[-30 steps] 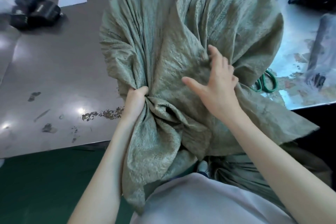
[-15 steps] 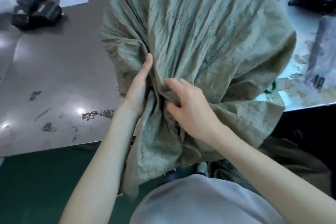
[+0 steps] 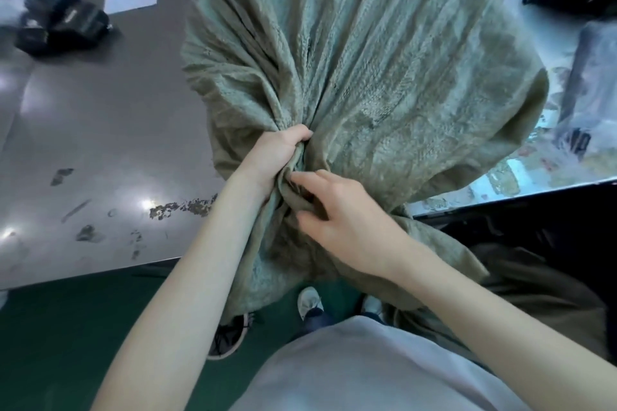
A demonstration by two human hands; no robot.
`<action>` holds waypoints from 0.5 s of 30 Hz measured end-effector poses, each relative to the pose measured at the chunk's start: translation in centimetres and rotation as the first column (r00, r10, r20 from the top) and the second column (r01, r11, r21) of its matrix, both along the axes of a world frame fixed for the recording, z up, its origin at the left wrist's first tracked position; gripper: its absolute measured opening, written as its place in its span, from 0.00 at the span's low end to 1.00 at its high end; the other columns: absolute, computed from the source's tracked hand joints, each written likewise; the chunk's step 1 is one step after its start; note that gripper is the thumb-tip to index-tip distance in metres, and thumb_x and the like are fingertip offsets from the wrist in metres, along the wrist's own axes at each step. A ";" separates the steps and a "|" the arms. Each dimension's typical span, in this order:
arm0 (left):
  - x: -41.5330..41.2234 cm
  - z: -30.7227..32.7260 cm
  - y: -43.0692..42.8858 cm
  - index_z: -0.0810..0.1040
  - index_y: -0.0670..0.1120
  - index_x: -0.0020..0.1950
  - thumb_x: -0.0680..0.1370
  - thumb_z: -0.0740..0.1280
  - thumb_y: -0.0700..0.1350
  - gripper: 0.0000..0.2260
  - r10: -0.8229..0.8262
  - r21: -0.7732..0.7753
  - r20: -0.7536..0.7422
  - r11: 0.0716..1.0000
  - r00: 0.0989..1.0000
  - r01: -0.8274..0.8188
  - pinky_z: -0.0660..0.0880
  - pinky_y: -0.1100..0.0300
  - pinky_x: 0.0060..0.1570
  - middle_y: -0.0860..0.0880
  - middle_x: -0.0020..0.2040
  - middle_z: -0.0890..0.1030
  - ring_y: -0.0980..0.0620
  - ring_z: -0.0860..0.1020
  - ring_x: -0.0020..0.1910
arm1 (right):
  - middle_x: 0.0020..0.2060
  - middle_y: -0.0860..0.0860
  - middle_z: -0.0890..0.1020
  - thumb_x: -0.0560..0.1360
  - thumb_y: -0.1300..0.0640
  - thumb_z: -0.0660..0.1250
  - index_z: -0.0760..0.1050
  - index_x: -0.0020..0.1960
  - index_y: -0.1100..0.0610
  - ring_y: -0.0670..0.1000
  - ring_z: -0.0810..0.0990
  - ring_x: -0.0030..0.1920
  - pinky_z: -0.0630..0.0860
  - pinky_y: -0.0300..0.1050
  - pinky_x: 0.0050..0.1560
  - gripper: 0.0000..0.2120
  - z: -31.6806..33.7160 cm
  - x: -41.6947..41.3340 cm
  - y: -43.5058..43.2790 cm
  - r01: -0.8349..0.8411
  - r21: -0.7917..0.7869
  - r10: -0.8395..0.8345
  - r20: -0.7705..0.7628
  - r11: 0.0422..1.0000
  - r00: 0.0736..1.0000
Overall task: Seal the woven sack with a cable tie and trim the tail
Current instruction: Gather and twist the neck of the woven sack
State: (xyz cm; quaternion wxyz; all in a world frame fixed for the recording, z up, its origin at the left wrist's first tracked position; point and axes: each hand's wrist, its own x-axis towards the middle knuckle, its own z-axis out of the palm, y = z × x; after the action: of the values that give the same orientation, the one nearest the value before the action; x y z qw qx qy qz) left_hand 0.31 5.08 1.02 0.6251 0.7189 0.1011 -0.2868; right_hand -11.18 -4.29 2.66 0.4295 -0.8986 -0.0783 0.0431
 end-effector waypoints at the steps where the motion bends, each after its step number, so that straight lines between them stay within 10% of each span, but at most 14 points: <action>1: -0.1 0.1 0.0 0.80 0.44 0.33 0.71 0.68 0.42 0.07 0.003 0.035 0.031 0.999 1.000 -0.004 0.71 0.63 0.33 0.49 0.28 0.78 0.53 0.75 0.28 | 0.50 0.54 0.79 0.75 0.62 0.64 0.74 0.63 0.59 0.52 0.77 0.49 0.73 0.45 0.52 0.16 0.5 0.0 -0.5 0.051 0.028 -0.052 0.035 0.998 0.998; 9: -0.7 0.4 -0.1 0.74 0.45 0.30 0.73 0.66 0.44 0.11 0.056 0.007 -0.047 0.998 0.997 -0.055 0.72 0.61 0.32 0.50 0.25 0.76 0.54 0.75 0.24 | 0.43 0.50 0.81 0.74 0.63 0.67 0.77 0.50 0.58 0.47 0.79 0.43 0.75 0.36 0.45 0.05 1.9 0.5 -6.3 0.560 0.283 -0.610 0.128 0.778 0.782; 15: -0.7 0.2 0.1 0.82 0.44 0.56 0.73 0.72 0.50 0.15 0.046 -0.195 -0.061 0.979 0.997 -0.057 0.78 0.54 0.57 0.46 0.53 0.85 0.48 0.83 0.53 | 0.51 0.54 0.78 0.70 0.51 0.72 0.73 0.53 0.54 0.47 0.76 0.47 0.75 0.45 0.49 0.15 -1.4 0.1 -8.6 0.802 0.345 -0.810 -0.162 0.488 0.563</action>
State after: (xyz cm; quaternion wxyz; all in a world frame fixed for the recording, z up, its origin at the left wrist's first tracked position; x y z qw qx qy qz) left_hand -0.37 5.21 1.18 0.6973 0.6423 0.1082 -0.2992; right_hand -11.05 -12.88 1.30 0.5639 -0.7290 0.3392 -0.1885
